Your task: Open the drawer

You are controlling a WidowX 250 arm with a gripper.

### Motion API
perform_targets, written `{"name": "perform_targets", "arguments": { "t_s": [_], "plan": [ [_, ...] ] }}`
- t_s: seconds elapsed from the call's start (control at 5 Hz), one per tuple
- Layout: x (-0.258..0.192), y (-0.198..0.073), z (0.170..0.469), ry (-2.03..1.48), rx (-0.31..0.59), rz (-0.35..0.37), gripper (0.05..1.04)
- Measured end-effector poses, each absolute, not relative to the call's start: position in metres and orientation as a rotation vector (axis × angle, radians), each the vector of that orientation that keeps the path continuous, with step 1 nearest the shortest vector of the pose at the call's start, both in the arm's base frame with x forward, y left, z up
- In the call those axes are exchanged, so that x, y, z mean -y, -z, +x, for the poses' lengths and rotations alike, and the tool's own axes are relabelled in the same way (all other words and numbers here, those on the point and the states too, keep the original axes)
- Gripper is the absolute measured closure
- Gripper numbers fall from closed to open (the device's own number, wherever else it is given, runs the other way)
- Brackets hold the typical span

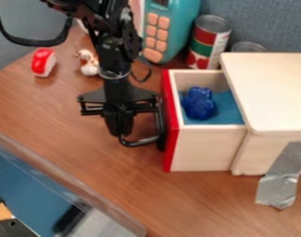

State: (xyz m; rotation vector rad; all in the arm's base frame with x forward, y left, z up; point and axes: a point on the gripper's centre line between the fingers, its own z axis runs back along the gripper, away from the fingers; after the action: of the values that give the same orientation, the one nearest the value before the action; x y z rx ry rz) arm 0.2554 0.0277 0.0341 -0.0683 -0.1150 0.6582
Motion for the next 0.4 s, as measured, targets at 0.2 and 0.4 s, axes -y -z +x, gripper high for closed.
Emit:
{"name": "perform_targets", "arguments": {
  "t_s": [0.2, 0.4],
  "plan": [
    [-0.0281, -0.0339, 0.2541, -0.657, 0.114, -0.064, 0.903],
    [-0.0301, -0.0363, 0.2493, -0.636, 0.090, -0.038, 0.665]
  ]
}}
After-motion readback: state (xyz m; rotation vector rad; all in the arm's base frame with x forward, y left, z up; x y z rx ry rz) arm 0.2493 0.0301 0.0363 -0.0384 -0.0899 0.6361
